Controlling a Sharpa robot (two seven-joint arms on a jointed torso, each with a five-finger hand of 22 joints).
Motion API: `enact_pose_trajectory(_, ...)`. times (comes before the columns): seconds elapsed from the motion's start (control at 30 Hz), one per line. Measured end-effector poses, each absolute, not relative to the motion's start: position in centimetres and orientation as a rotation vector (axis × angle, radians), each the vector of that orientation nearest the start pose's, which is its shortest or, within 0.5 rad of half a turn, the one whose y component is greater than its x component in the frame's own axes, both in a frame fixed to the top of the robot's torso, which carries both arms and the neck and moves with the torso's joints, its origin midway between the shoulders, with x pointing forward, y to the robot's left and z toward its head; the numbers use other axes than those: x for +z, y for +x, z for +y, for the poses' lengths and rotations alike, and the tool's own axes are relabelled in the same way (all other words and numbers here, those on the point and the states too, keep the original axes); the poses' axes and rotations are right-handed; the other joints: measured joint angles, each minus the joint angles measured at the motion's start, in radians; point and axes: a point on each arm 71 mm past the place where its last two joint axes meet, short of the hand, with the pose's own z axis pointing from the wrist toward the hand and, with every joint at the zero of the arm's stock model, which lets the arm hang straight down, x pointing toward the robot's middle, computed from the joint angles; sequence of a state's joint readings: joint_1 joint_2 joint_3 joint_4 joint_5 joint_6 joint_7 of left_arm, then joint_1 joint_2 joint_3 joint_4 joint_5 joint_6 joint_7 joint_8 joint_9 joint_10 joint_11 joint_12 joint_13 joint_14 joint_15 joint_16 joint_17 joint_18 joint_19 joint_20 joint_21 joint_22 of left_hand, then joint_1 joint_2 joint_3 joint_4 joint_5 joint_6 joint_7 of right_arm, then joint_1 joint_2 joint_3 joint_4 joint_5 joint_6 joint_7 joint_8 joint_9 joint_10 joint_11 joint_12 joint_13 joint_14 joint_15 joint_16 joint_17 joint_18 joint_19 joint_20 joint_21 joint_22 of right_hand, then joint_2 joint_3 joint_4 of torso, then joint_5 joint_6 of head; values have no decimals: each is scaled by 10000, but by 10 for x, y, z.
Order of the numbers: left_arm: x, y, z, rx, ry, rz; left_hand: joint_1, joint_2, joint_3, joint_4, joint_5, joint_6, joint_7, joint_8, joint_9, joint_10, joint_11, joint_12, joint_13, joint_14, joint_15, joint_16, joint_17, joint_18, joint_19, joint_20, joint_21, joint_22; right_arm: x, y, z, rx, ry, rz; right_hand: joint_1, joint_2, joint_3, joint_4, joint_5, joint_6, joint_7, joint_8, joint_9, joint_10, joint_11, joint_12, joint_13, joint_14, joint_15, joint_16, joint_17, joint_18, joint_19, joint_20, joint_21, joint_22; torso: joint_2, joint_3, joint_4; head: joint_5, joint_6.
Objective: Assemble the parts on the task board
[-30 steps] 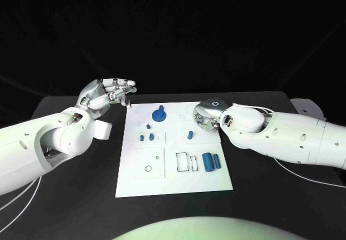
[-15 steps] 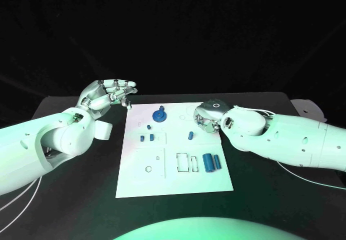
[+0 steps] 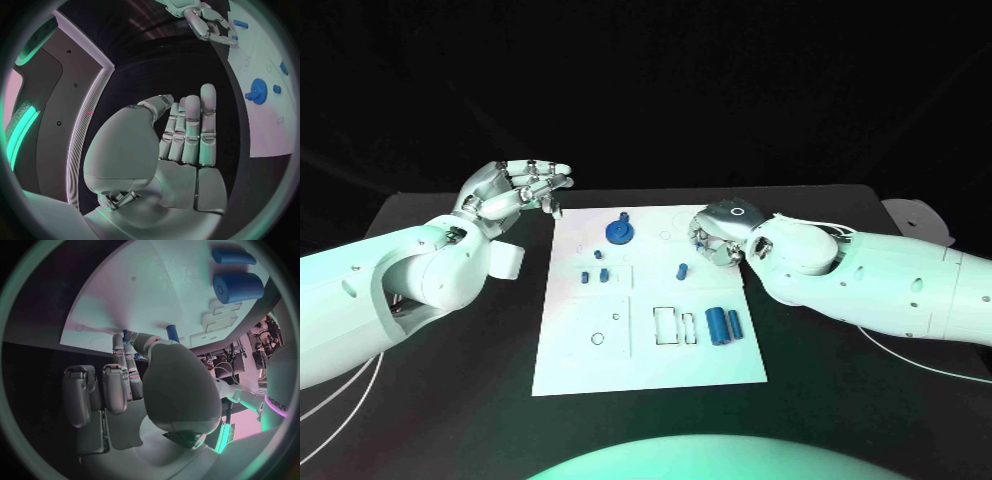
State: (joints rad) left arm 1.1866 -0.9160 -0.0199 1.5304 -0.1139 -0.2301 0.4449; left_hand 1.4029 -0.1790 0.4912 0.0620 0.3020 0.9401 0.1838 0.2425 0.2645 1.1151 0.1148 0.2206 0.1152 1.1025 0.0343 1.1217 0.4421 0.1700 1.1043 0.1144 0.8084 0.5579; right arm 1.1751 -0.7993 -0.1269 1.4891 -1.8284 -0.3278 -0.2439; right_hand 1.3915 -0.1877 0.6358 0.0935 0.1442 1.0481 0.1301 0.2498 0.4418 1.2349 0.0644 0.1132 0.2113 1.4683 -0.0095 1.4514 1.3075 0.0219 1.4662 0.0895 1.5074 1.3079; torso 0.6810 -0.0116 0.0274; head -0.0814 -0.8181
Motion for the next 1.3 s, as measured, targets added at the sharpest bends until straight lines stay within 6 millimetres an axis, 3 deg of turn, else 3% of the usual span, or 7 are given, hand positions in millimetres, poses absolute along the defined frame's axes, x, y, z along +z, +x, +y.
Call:
enact_pose_trajectory(0.27, -171, 486, 240, -15664, -9693, 14018, 0, 0, 43, -43, 0, 0, 0, 0, 0, 0, 0, 0, -1, 0, 0, 0, 1, 0, 0, 0, 0, 0, -206, 463, -191, 4181, -4297, 15725, 11, 11, 28, -29, -68, 47, -6, 41, 27, 2, -1, -39, 0, 0, 0, -1, 0, 1, 0, 0, 18, -1, -2, 0, -2, 17, 0)
enact_pose_trajectory(0.47, -171, 487, 241, -15632, -9713, 14031, 0, 0, 43, -43, 0, 0, 0, 0, -1, 0, 0, 0, -1, 0, 0, 0, 1, 0, 0, 0, 0, 0, -194, 449, -186, 4719, -4203, 15405, -31, 50, 28, -30, -109, 48, -6, 40, 26, 63, -49, -44, -1, 0, 0, -1, -1, 1, 0, 1, 47, -2, -2, 0, -11, 119, 22)
enact_pose_trajectory(0.63, -171, 487, 241, -15621, -9721, 14040, 0, 0, 43, -43, 0, 0, 0, 0, -1, 0, -1, 0, -2, 0, 1, 0, -7, 0, 0, 0, 0, 1, -185, 434, -170, 5472, -4230, 15093, -32, 50, 27, -30, -114, 48, -6, 40, 26, 88, -53, -61, -3, 0, 0, -1, -1, 1, 0, 1, 47, -2, -3, 2, -16, 261, 58)
enact_pose_trajectory(0.8, -171, 487, 239, -15637, -9719, 14055, 0, 0, 43, -43, 0, 0, 0, 0, -1, 0, -1, 0, -2, 0, 1, 0, -7, 0, 0, 0, 0, 0, -182, 418, -142, 6428, -4350, 14887, -33, 49, 27, -31, -114, 47, -6, 31, 32, 89, -52, -61, -3, 0, 1, -1, -2, 1, 0, 1, 47, -3, -4, 6, -6, 538, 75)
enact_pose_trajectory(0.97, -172, 487, 236, -15695, -9703, 14081, 0, 0, 43, -42, 0, 0, 0, 0, -1, 1, -1, 0, -3, 0, 0, 0, -7, -1, 0, 0, 0, 1, -186, 405, -117, 7232, -4502, 14841, -32, 48, 26, -31, -133, 46, -6, 29, 47, 89, -51, -61, -4, 0, 1, -1, -2, 2, 0, 1, 47, -4, -5, -6, 0, 876, 10)
enact_pose_trajectory(1.13, -172, 487, 232, -15785, -9677, 14118, 0, 0, 43, -42, 0, 0, 0, 0, -1, -37, -38, 60, 10, 0, 1, 0, -17, 0, 0, 0, 0, 1, -196, 397, -101, 7692, -4596, 14979, -31, 47, 25, -30, -152, 45, -5, 12, 48, 89, -50, -61, -5, 0, 1, -1, -2, 1, 0, 1, 47, -4, -11, -24, 12, 1159, -77)
enact_pose_trajectory(1.3, -172, 487, 227, -15881, -9648, 14157, 0, 0, 43, -42, 0, 0, 0, 0, -1, -37, -38, 60, 9, 0, 0, 0, -16, 0, 0, 0, 0, 1, -213, 392, -88, 7956, -4648, 15269, -31, 46, 25, -30, -156, 41, -4, 41, 46, 99, -38, -61, -6, 0, 1, -1, 7, 2, 0, 1, 47, -5, -9, -35, 7, 1358, -137)
